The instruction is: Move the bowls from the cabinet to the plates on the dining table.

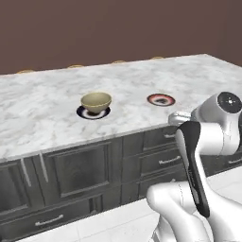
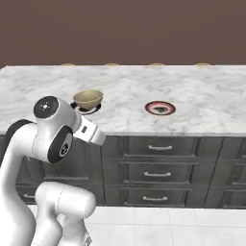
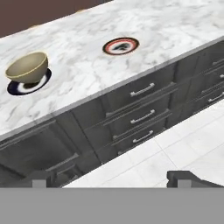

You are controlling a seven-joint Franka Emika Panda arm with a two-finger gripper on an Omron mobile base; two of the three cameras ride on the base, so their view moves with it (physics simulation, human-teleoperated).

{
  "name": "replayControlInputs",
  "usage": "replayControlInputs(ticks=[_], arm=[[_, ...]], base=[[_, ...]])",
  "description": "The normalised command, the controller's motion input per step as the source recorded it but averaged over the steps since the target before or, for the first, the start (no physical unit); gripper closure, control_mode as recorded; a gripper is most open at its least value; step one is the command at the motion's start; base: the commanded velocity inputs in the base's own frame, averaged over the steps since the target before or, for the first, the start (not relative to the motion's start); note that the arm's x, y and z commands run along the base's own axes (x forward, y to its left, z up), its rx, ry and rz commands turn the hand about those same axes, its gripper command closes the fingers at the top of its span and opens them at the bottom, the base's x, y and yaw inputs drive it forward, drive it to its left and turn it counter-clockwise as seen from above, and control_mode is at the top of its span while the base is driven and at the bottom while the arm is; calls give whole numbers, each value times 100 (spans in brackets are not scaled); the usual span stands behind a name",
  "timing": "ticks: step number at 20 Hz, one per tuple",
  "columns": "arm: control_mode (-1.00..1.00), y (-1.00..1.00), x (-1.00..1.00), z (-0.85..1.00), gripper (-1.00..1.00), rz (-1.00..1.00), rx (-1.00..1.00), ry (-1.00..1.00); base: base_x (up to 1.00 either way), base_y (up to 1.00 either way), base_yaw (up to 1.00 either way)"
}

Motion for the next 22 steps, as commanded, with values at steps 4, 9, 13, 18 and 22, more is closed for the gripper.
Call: replayControlInputs(ticks=[4,9,13,18,22], arm=[[100,0,0,0,-100,0,0,0],[100,0,0,0,-100,0,0,0],[100,0,0,0,-100,0,0,0],[100,0,0,0,-100,0,0,0],[100,0,0,0,-100,0,0,0]], base=[[-2,-42,-65],[0,-38,-59],[0,-27,-53],[27,-34,-41],[83,-44,-24]])
